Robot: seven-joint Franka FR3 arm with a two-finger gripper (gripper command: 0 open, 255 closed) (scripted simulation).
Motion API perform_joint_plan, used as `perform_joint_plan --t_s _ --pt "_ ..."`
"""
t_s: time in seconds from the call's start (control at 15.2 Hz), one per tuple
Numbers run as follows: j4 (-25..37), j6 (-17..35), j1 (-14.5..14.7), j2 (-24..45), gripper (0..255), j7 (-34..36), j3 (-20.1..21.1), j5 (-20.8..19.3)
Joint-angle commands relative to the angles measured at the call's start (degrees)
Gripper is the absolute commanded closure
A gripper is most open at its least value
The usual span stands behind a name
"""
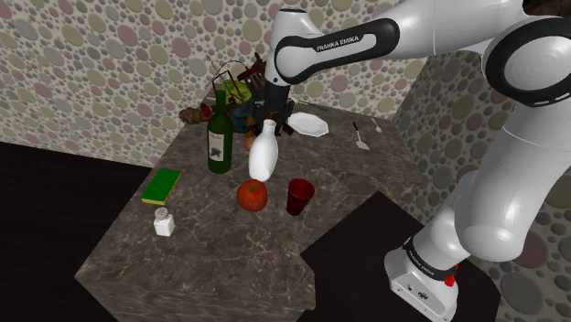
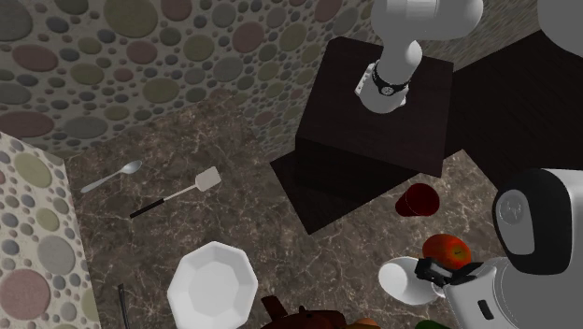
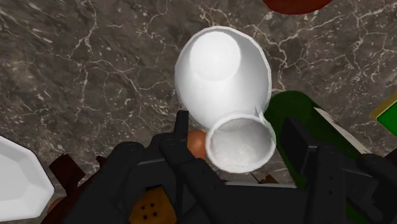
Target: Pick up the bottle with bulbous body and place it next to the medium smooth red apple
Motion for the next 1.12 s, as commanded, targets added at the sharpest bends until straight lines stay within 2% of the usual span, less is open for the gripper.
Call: perform_joint_plan --t_s 0.0,0.26,0.53,1.06 --pt "0.01 0.0 0.0 0.0 0 0.0 0.0 0.0" --pt "0.01 0.0 0.0 -0.01 0 0.0 0.0 0.0" --pt "4.26 -6.67 0.01 -2.43 0 0.04 -0.02 -0.06" --pt "4.26 -6.67 0.01 -2.43 0 0.04 -0.02 -0.06"
